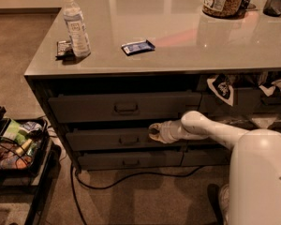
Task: Open middle drawer
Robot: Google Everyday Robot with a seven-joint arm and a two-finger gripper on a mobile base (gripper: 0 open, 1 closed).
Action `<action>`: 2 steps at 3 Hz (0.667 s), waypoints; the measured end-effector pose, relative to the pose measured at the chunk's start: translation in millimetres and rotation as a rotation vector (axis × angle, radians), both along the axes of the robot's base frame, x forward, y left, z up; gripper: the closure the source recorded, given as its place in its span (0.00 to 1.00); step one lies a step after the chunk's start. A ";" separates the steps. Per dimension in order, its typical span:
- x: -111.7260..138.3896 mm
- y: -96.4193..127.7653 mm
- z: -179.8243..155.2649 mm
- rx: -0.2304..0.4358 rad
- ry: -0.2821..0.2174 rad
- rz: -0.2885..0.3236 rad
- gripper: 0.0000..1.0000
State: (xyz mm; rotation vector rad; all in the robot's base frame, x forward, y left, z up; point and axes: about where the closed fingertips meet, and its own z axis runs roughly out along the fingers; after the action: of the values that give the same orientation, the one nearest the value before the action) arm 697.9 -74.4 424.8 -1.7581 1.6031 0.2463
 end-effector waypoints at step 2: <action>0.3 -0.8 0.7 0.002 0.020 0.005 1.00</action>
Offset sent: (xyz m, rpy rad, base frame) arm -0.1338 0.0002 -0.0391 0.0685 0.8500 0.2226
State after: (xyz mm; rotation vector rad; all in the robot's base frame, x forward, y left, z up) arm 698.1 -75.3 425.5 -1.7639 1.6122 0.2684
